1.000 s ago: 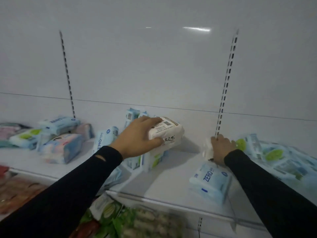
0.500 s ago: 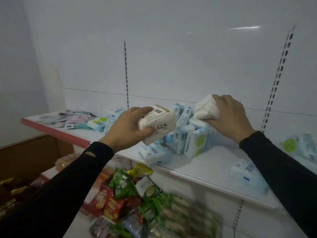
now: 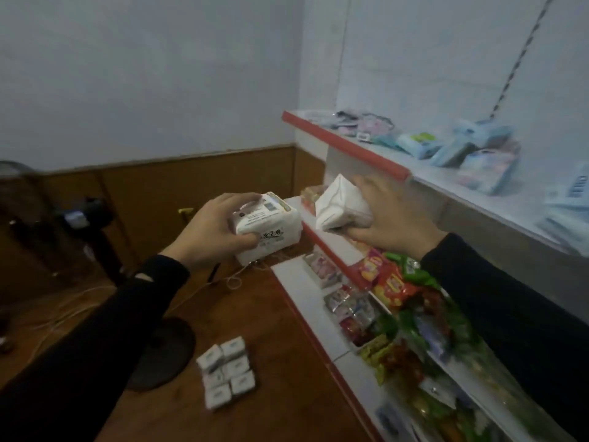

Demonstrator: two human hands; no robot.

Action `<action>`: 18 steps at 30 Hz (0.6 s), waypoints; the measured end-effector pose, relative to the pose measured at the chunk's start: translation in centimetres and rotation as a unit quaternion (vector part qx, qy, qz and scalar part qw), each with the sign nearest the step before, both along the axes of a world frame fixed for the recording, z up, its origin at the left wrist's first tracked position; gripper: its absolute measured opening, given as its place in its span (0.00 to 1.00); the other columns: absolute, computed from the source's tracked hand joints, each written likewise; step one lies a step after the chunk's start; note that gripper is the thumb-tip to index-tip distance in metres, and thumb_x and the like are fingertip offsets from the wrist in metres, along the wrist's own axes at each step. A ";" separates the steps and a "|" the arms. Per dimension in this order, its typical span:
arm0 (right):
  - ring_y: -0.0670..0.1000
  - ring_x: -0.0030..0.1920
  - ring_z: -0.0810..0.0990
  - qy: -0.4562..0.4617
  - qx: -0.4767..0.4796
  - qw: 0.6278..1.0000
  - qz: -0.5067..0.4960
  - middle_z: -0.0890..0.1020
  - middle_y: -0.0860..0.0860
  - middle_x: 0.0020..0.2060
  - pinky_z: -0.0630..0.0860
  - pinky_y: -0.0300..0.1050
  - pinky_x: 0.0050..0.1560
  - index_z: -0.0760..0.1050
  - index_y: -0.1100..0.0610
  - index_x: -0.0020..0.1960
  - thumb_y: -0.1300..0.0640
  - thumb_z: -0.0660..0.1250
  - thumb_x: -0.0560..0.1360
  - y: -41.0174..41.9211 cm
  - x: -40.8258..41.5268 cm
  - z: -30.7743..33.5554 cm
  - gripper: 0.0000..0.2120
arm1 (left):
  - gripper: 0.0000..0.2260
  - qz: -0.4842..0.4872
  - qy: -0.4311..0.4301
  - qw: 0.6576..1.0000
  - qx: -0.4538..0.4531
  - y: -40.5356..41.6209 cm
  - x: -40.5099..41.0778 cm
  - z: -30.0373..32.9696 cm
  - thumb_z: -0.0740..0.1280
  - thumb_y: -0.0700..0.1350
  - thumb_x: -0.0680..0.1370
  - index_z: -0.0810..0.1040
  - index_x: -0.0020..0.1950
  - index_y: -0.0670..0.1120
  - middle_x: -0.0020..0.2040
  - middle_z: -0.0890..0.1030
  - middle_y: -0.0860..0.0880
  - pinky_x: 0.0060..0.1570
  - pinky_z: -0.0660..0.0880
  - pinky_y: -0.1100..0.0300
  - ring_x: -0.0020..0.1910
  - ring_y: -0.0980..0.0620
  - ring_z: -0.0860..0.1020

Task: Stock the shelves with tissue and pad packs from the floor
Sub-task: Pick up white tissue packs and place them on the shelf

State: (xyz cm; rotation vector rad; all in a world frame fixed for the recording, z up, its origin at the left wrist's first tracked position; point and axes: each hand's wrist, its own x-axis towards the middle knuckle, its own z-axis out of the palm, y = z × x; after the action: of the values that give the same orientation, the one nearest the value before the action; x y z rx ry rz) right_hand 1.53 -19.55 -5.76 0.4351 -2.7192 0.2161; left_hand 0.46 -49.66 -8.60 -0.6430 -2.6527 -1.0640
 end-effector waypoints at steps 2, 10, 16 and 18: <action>0.52 0.67 0.68 -0.033 0.042 0.997 0.054 0.68 0.50 0.69 0.67 0.49 0.65 0.58 0.49 0.74 0.31 0.69 0.65 -4.5 -2.0 -3.4 0.44 | 0.32 0.038 -0.045 0.998 0.000 -4.8 0.5 -3.2 0.71 0.52 0.67 0.68 0.70 0.55 0.63 0.71 0.54 0.56 0.76 0.52 0.60 0.53 0.73; 0.52 0.60 0.72 -0.192 0.104 0.959 0.181 0.71 0.51 0.62 0.72 0.48 0.58 0.60 0.50 0.73 0.33 0.69 0.67 -14.9 -9.1 -16.5 0.42 | 0.30 0.149 -0.182 0.971 -0.040 -14.8 0.4 -16.8 0.70 0.51 0.72 0.66 0.73 0.52 0.67 0.68 0.53 0.56 0.65 0.61 0.62 0.54 0.69; 0.53 0.61 0.72 -0.320 0.079 0.924 0.196 0.70 0.52 0.63 0.73 0.49 0.60 0.58 0.50 0.73 0.38 0.72 0.65 -17.7 -16.1 -27.8 0.43 | 0.32 0.207 -0.241 0.941 -0.113 -15.6 -2.7 -27.0 0.65 0.58 0.70 0.66 0.73 0.52 0.68 0.70 0.51 0.64 0.64 0.56 0.67 0.49 0.65; 0.53 0.62 0.71 -0.344 0.081 0.915 0.195 0.70 0.53 0.63 0.72 0.49 0.61 0.58 0.52 0.73 0.40 0.72 0.66 -17.9 -18.3 -32.6 0.43 | 0.34 0.216 -0.250 0.932 -0.146 -15.4 -4.5 -31.4 0.59 0.63 0.67 0.67 0.73 0.53 0.68 0.71 0.51 0.64 0.63 0.55 0.65 0.47 0.64</action>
State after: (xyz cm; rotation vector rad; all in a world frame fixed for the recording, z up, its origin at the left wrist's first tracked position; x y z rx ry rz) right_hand -16.72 -37.47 -38.35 1.1423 -3.3151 0.2938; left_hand -4.07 -65.05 -39.96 0.2181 -3.1999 -0.7838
